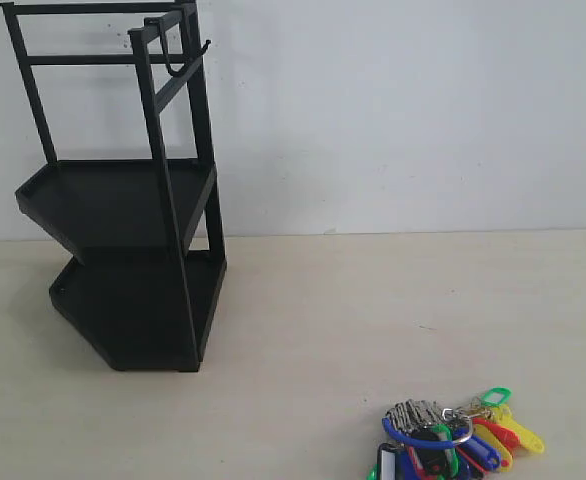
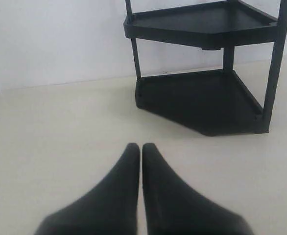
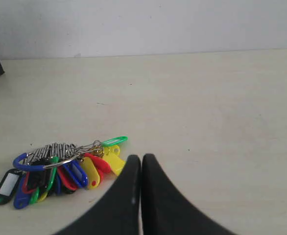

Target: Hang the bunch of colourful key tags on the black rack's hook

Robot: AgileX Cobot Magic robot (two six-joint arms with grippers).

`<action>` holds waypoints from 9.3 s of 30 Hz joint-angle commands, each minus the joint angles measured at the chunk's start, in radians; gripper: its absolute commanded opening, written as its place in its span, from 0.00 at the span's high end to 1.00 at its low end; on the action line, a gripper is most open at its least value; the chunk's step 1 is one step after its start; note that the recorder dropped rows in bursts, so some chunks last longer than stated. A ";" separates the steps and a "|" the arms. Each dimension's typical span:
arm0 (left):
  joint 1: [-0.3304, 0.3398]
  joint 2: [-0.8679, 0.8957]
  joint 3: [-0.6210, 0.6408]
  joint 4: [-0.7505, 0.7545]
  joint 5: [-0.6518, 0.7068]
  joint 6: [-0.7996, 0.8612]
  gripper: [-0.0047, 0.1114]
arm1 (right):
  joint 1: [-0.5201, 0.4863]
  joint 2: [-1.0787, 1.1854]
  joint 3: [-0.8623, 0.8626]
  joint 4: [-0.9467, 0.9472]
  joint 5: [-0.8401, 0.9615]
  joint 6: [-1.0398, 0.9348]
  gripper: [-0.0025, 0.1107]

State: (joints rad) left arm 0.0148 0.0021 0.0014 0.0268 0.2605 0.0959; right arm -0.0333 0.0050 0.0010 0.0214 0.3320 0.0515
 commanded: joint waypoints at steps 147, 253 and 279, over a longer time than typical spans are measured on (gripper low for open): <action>-0.001 -0.002 -0.001 -0.003 -0.006 0.001 0.92 | 0.856 2.033 -1.270 -0.750 0.771 -0.143 0.53; -0.001 -0.002 -0.001 -0.003 -0.007 0.001 0.92 | 0.623 1.263 -1.269 -0.361 0.302 0.359 0.98; -0.001 -0.002 -0.001 -0.003 -0.007 0.001 0.92 | 0.180 1.273 -1.269 0.656 0.364 -0.361 0.98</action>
State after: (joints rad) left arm 0.0148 0.0021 0.0014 0.0268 0.2605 0.0959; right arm 0.1523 1.2791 -1.2637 0.6928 0.7282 -0.4237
